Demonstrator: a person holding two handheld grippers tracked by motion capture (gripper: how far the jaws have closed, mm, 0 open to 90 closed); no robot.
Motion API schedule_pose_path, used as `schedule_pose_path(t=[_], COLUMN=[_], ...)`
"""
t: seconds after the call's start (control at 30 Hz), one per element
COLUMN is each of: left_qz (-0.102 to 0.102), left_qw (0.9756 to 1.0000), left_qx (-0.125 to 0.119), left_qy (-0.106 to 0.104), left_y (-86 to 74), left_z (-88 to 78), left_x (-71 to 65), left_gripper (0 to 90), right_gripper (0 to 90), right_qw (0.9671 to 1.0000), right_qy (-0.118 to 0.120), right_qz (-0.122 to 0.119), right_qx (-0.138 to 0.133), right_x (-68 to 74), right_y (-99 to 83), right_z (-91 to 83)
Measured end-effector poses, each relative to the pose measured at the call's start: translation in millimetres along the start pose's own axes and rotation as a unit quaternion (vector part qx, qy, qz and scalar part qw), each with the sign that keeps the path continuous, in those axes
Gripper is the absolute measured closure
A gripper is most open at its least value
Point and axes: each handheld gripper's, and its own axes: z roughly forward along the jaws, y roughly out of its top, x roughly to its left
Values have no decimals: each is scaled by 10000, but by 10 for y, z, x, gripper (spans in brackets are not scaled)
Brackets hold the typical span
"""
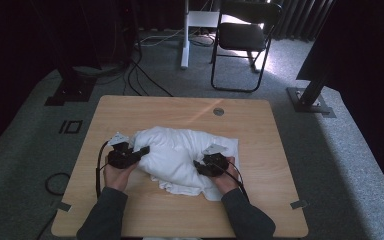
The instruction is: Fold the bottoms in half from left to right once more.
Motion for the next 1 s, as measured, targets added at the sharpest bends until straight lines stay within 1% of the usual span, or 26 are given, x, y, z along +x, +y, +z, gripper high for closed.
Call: schedule_pose_path(t=[0.07, 0.1, 0.13, 0.23, 0.37, 0.47, 0.57, 0.67, 0.73, 0.9, 1.0], left_qz=[19, 74, 82, 211, 354, 442, 497, 534, 569, 648, 765], left_qw=[10000, 9999, 9999, 9996, 9990, 9984, 9979, 9975, 9973, 9964, 9953], left_qx=[-61, -74, -93, -154, -229, -272, -324, -358, -364, -395, -368], left_qy=[-54, -58, -63, -117, -176, -208, -269, -287, -302, -391, -469], left_y=[50, 82, 99, 176, 260, 320, 375, 416, 439, 493, 524], left_z=[-13, -20, -21, -38, -67, -85, -98, -99, -98, -82, -48], left_x=[-21, -40, -57, -128, -210, -267, -303, -336, -355, -429, -508], left_gripper=[788, 788, 788, 789, 789, 789, 790, 790, 790, 790, 790], right_gripper=[437, 437, 438, 440, 443, 447, 452, 467, 473, 479, 482], right_qw=[10000, 10000, 10000, 9999, 9999, 9998, 9998, 9993, 9992, 9992, 9993], right_qy=[11, 7, -22, -88, -99, -140, -137, -257, -293, -265, -181], right_qz=[28, 15, -11, -89, -90, -159, -163, -234, -191, -154, -165], right_qx=[-2, -3, 12, 38, 19, -8, -44, -156, -206, -266, -293], right_x=[5, 10, 21, 57, 106, 162, 218, 304, 366, 460, 534], right_y=[-4, -4, -2, 6, 17, 28, 49, 54, 65, 120, 167], right_z=[19, 26, 35, 55, 92, 128, 164, 206, 234, 305, 360])
